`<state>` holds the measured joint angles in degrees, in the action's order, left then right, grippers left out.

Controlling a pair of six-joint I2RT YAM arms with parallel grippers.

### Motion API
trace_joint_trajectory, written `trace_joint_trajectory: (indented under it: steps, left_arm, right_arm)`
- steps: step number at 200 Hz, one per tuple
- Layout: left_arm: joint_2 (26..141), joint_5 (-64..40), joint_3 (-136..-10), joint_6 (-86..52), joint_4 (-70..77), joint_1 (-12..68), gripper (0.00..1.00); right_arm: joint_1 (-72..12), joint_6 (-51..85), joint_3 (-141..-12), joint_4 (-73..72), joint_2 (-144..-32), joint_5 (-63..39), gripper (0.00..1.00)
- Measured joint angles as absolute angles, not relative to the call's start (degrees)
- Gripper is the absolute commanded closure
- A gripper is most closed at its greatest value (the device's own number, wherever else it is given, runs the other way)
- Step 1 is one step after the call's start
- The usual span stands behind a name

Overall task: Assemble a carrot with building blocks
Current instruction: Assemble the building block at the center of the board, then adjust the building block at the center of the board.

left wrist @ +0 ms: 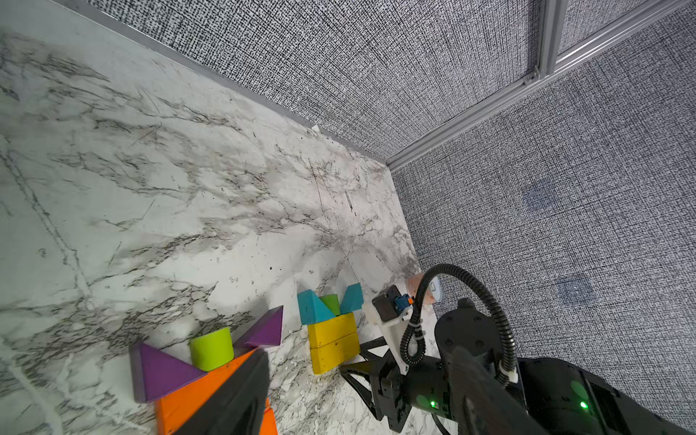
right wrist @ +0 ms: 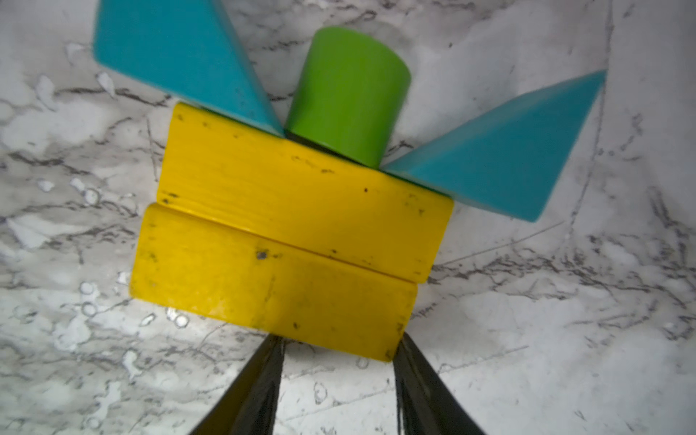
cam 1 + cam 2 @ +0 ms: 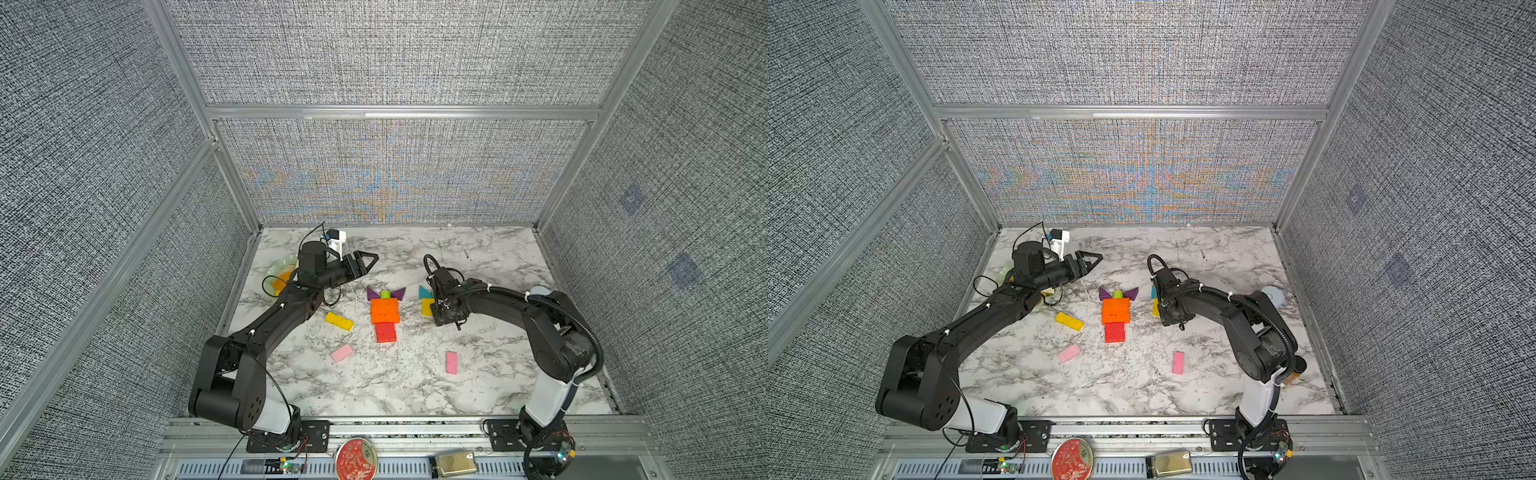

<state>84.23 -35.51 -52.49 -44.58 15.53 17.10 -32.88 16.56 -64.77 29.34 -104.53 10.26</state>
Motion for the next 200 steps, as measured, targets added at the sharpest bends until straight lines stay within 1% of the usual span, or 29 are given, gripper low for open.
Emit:
trace_joint_trajectory:
  steps: [62, 98, 107, 131, 143, 166, 200]
  left_arm:
    - [84.3, -35.5, -52.5, -44.5, 15.5, 17.1, 0.23]
    - [84.3, -35.3, -52.7, -44.3, 15.3, 17.1, 0.23]
    - [84.3, -34.8, -52.9, -44.1, 15.1, 17.1, 0.23]
    - [84.1, -34.4, -53.3, -43.5, 14.8, 17.0, 0.23]
    - [83.6, -33.4, -53.3, -42.8, 14.0, 17.0, 0.23]
    - [83.1, -32.3, -53.4, -41.8, 13.3, 17.0, 0.23]
    - [83.1, -31.7, -53.4, -41.6, 13.0, 17.0, 0.23]
  right_arm:
    - [-33.2, 16.6, -64.8, 29.8, -103.0, 11.2, 0.48]
    - [-37.8, 17.9, -66.7, 31.4, -100.1, 13.6, 0.35]
    - [-39.2, 18.8, -67.6, 31.5, -100.0, 14.6, 0.33]
    - [-41.1, 20.5, -68.9, 31.6, -100.9, 15.9, 0.29]
    - [-41.6, 22.4, -71.6, 32.9, -104.0, 19.2, 0.28]
    - [-42.7, 24.4, -74.0, 32.6, -108.9, 22.3, 0.27]
    - [-43.3, 24.9, -75.1, 32.6, -110.7, 25.0, 0.27]
